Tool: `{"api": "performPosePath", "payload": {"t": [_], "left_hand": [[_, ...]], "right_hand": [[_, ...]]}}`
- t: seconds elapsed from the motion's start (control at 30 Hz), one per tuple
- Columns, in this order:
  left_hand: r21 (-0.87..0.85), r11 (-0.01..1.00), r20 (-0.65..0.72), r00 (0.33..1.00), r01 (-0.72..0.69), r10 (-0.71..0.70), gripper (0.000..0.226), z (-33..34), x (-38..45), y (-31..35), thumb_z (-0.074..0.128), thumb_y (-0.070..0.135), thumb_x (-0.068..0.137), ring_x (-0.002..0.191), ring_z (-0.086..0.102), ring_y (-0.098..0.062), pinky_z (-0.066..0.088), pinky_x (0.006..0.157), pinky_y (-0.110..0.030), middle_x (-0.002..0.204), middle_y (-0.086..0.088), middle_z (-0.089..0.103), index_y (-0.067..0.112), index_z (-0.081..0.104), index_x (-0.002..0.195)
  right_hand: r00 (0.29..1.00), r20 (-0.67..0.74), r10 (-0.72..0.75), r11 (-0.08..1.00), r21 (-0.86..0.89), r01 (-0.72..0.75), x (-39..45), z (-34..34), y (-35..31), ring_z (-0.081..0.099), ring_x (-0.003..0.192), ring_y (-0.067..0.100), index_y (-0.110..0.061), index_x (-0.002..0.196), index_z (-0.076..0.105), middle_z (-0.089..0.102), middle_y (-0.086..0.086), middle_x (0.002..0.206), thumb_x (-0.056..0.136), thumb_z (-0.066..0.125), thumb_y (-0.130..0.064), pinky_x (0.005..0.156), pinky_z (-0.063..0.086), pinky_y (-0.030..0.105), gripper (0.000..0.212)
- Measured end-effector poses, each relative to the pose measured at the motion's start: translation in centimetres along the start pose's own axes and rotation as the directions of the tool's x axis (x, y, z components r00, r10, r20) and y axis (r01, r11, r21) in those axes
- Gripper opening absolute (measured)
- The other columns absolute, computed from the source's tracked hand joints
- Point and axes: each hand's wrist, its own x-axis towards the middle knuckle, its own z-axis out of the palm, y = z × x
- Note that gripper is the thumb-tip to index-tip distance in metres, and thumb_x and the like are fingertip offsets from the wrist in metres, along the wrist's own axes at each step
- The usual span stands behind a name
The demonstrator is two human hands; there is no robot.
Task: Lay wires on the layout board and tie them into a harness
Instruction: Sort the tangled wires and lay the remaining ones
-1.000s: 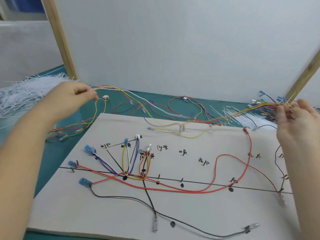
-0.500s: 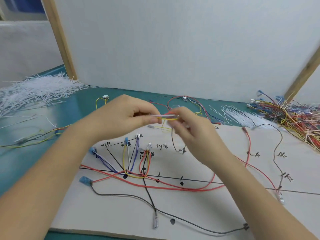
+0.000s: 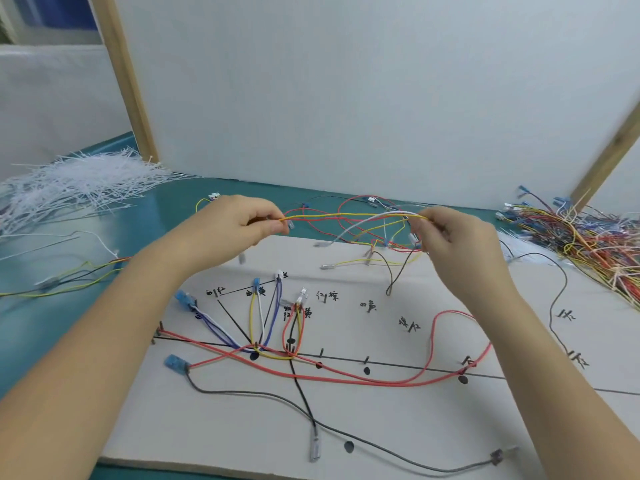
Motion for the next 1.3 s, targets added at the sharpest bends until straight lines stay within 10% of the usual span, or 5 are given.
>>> {"api": "performPosePath", "payload": {"t": [0.4,0.53,0.73,0.93,1.3], "left_hand": [[0.217,0.968,0.052,0.988,0.129,-0.143,0.028,0.2,0.2,-2.6,0.051,0.037,0.092,0.062,0.048,-0.014,0.035,0.057,-0.028,0.062,0.003,0.053,0.029,0.061,0.068],[0.304,0.947,-0.14,0.988,0.104,-0.063,0.021,0.2,1.0,-3.4,0.049,0.017,0.094,0.1,0.052,-0.026,0.041,0.088,-0.039,0.102,-0.005,0.061,0.019,0.065,0.107],[0.263,0.958,-0.248,0.968,0.11,-0.043,0.028,-0.3,0.8,-2.7,0.048,0.015,0.093,0.122,0.039,-0.027,0.031,0.103,-0.041,0.124,-0.003,0.053,0.021,0.059,0.119],[-0.047,0.993,-0.138,0.985,-0.11,0.103,0.023,2.3,-0.2,4.3,0.054,0.016,0.089,0.086,0.053,0.004,0.033,0.068,-0.001,0.097,0.019,0.057,0.036,0.059,0.099],[-0.224,0.959,-0.153,0.978,-0.172,0.139,0.015,5.8,1.3,7.3,0.064,0.033,0.084,0.056,0.05,0.004,0.035,0.052,-0.01,0.067,0.013,0.061,0.022,0.061,0.075]], "right_hand": [[0.988,-0.048,0.147,0.984,-0.089,-0.151,0.7,-1.4,2.4,0.056,0.071,0.038,-0.002,0.077,0.067,0.064,0.017,0.065,0.092,0.053,-0.025,0.065,0.043,0.035,0.031],[0.974,-0.088,0.21,0.97,-0.104,-0.219,1.0,-1.9,2.8,0.06,0.063,0.035,-0.002,0.069,0.067,0.062,0.012,0.057,0.09,0.051,-0.024,0.068,0.047,0.034,0.034],[0.886,-0.193,0.421,0.891,0.274,-0.363,2.9,-3.7,2.7,0.059,0.047,0.015,-0.013,0.07,0.07,0.065,0.0,0.054,0.086,0.054,-0.021,0.069,0.057,0.037,0.024],[0.863,0.481,0.158,0.476,0.728,-0.493,1.7,-1.3,-0.7,0.07,0.092,0.014,-0.009,0.143,0.027,0.073,0.002,0.098,0.075,0.069,-0.026,0.072,0.054,0.017,0.082],[0.921,0.38,-0.087,0.83,0.539,-0.144,0.4,0.0,-2.0,0.064,0.066,0.002,-0.025,0.092,0.063,0.074,-0.007,0.077,0.084,0.066,-0.011,0.063,0.049,0.015,0.016]]}}
